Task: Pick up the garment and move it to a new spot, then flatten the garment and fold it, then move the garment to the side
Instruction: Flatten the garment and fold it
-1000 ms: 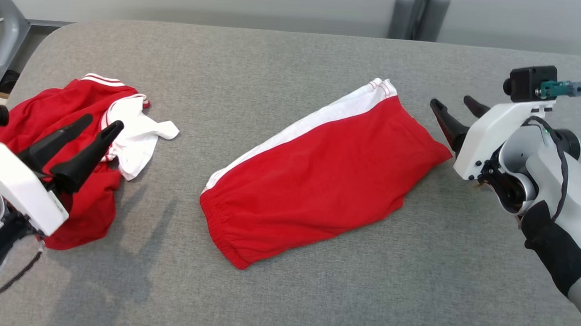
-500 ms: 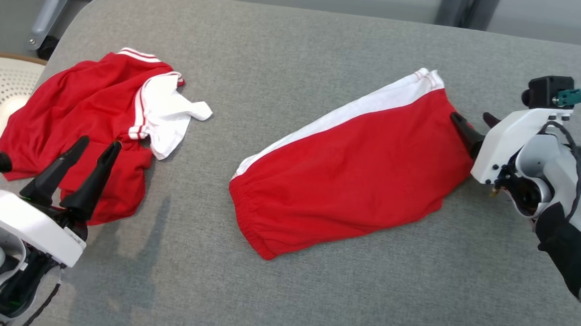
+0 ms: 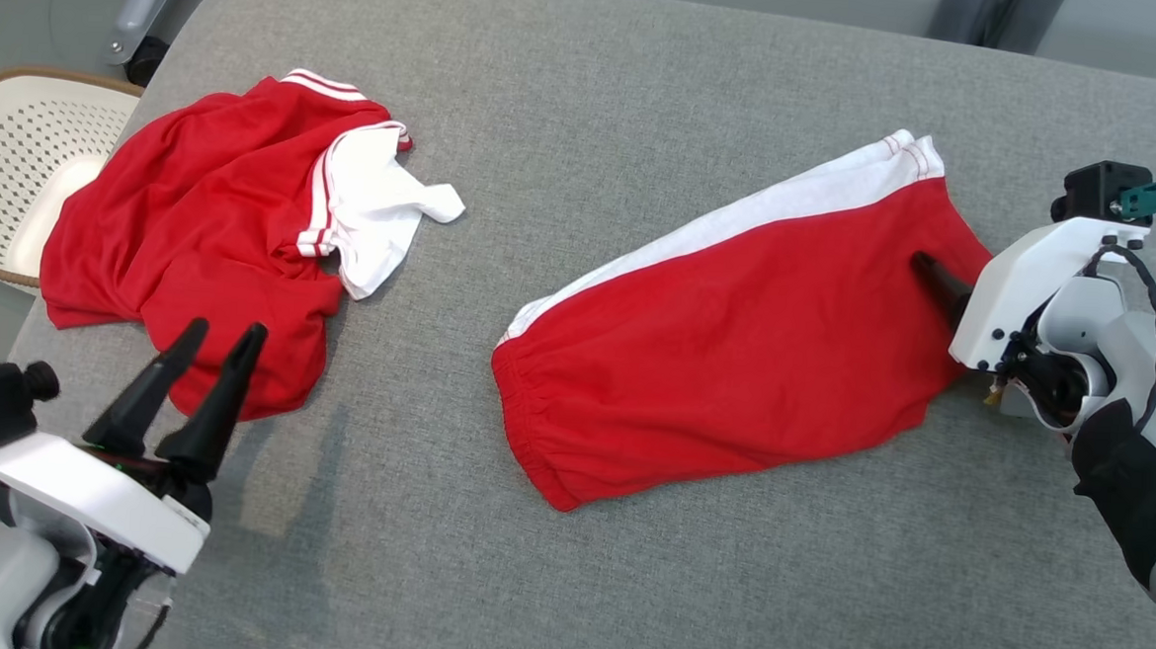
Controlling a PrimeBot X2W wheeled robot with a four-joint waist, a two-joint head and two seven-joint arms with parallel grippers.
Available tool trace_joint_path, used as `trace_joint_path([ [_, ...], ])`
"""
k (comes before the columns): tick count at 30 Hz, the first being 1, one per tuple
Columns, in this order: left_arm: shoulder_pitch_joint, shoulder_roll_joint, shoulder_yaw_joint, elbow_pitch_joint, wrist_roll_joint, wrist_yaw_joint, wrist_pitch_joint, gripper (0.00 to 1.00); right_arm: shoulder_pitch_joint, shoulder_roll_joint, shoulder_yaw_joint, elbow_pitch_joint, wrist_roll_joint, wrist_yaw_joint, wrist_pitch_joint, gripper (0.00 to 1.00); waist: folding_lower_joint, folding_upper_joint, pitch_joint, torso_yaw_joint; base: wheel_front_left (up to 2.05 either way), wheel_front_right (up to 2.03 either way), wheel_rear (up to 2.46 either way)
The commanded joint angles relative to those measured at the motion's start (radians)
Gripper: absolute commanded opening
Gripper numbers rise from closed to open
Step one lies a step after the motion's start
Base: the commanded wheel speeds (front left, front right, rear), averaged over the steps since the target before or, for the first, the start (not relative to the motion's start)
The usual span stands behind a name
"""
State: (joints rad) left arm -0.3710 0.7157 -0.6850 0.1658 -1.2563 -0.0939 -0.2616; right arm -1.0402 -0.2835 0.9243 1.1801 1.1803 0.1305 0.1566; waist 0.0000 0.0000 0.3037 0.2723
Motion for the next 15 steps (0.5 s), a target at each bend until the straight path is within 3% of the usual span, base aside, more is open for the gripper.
trace_joint_path([
  [1, 0.017, -0.011, 0.007, 0.005, 0.006, -0.005, -0.004, 1.00, 0.010, 0.007, 0.006, 0.002, 0.007, 0.001, 0.016, 0.62, 0.0000, 0.0000, -0.005, -0.003, 0.00, 0.00, 0.00],
  [2, 0.021, -0.020, 0.012, 0.008, 0.011, -0.007, -0.004, 1.00, 0.011, 0.006, 0.006, -0.003, 0.010, 0.001, 0.015, 0.41, 0.0000, 0.0000, -0.008, -0.006, 0.00, 0.00, 0.00],
  [3, 0.025, -0.026, 0.017, 0.009, 0.016, -0.008, -0.005, 1.00, 0.013, 0.004, 0.007, -0.008, 0.012, 0.001, 0.016, 0.07, 0.0000, 0.0000, -0.013, -0.010, 0.00, 0.00, 0.00],
  [4, 0.029, -0.034, 0.023, 0.010, 0.020, -0.009, -0.005, 1.00, 0.016, 0.001, 0.008, -0.013, 0.015, 0.001, 0.016, 0.00, 0.0000, 0.0000, -0.019, -0.014, 0.00, 0.00, 0.00],
  [8, 0.052, -0.062, 0.055, 0.013, 0.044, -0.003, -0.004, 1.00, 0.034, -0.013, 0.002, -0.038, 0.033, 0.000, -0.023, 0.00, 0.0000, 0.0000, -0.047, -0.034, 0.00, 0.00, 0.00],
  [15, 0.106, -0.113, 0.124, 0.000, 0.151, 0.045, -0.005, 1.00, 0.139, -0.049, -0.045, -0.119, 0.107, 0.000, -0.137, 0.00, 0.0000, 0.0000, -0.126, -0.085, 0.00, 0.00, 0.00],
])
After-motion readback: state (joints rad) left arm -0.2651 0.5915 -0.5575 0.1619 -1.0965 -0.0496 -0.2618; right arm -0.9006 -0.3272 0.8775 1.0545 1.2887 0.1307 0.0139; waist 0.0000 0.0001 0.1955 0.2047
